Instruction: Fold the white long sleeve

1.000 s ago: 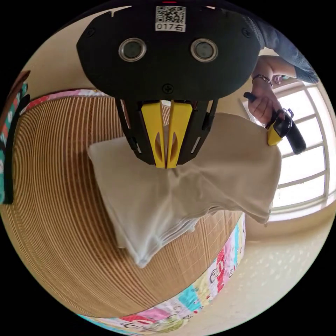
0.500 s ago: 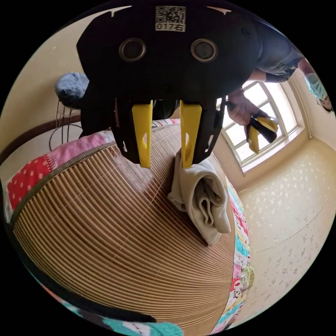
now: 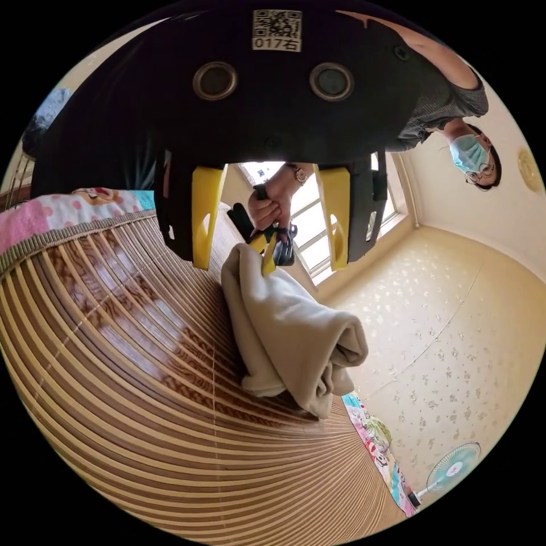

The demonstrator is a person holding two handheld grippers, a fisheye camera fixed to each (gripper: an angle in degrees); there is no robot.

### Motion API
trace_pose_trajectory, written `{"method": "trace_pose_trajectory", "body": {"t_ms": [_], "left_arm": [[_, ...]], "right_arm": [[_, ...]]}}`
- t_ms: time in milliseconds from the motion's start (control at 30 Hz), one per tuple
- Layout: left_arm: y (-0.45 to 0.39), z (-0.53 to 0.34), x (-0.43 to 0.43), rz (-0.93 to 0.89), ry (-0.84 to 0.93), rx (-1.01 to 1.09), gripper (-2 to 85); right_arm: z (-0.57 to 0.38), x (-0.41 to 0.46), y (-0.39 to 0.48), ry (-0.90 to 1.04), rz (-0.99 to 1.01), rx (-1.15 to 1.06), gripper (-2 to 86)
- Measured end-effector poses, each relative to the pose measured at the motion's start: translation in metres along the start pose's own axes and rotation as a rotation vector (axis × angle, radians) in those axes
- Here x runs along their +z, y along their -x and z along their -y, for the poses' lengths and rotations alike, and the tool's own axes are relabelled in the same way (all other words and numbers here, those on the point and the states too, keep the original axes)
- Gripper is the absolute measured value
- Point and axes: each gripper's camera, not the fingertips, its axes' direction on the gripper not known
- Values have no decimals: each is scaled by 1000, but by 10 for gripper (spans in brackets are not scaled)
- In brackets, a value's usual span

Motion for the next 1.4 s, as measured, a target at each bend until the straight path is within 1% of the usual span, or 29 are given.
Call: {"method": "trace_pose_trajectory", "body": {"t_ms": [67, 167, 200, 267, 333, 367, 400, 467, 533, 567, 633, 667, 700, 733, 767, 800, 833, 867, 900, 933, 967, 1000, 1033, 1067, 1133, 1233, 1300, 1367, 1400], "left_arm": [[-36, -14, 12, -22, 47, 87, 76], [-110, -51, 32, 50, 153, 246, 66], [-136, -69, 30, 103, 118, 271, 66], [-163, -84, 12, 122, 33, 262, 68], [-190, -91, -1, 56, 30, 297, 77], [-213, -98, -8, 19, 39, 355, 85], [-237, -106, -13, 7, 53, 413, 95], [-265, -115, -19, 6, 100, 448, 99], [-281, -122, -27, -1, 135, 440, 106], [-287, -127, -34, 1, 126, 426, 110], [-293, -136, -48, 26, 85, 389, 112], [-295, -141, -56, 40, 58, 358, 112], [-297, -146, -64, 45, 33, 328, 112], [-297, -149, -67, 47, 23, 307, 112], [-297, -152, -71, 44, 7, 257, 112], [-298, -156, -74, 21, -8, 217, 112], [-298, -159, -76, 6, -17, 202, 112], [-300, -164, -78, -22, -36, 176, 111], [-304, -169, -80, -44, -52, 154, 110], [-306, -171, -81, -52, -59, 147, 109], [-312, -176, -84, -61, -71, 137, 108], [-319, -181, -88, -64, -83, 136, 107], [-323, -184, -90, -64, -90, 137, 106], [-331, -190, -96, -67, -103, 144, 104], [-341, -202, -108, -74, -130, 159, 98], [-350, -223, -133, -67, -167, 167, 75], [-350, -241, -161, -37, -195, 146, 53], [-347, -258, -188, -22, -215, 99, 39], [-347, -272, -209, -31, -234, 91, 30]], "right_arm": [[14, 7, 2, 6, 5, -16, 288], [45, 21, 11, 28, 158, -74, 284], [57, 29, 21, 69, 242, -134, 272], [65, 38, 44, 141, 216, -226, 255], [66, 40, 96, 196, 201, -419, 237], [65, 37, 111, 196, 198, -468, 232], [64, 26, 139, 189, 207, -556, 225], [58, -7, 181, 166, 244, -706, 215], [44, -71, 228, 101, 282, -889, 203], [41, -89, 236, 81, 288, -916, 200], [31, -167, 254, -23, 280, -970, 189], [28, -186, 253, -55, 268, -976, 187], [24, -223, 247, -120, 238, -975, 182], [23, -257, 231, -185, 204, -954, 177], [24, -274, 219, -215, 185, -930, 175], [29, -309, 187, -275, 132, -830, 170], [37, -342, 146, -350, 66, -633, 166], [39, -357, 123, -393, 23, -502, 163], [36, -383, 78, -452, -81, -224, 158], [20, -402, 47, -476, -57, -126, 146], [9, -410, 37, -492, -12, -122, 140], [-15, -420, 25, -552, 24, -132, 124], [-42, -424, 19, -628, -8, -134, 103], [-54, -425, 15, -658, -22, -133, 89], [-97, -416, -10, -742, -60, -55, 43], [-134, -385, -49, -787, -78, 78, 20], [-142, -354, -69, -749, -67, 112, 13], [-139, -315, -80, -663, -65, 118, 9], [-131, -281, -83, -557, -74, 95, 8]]}}
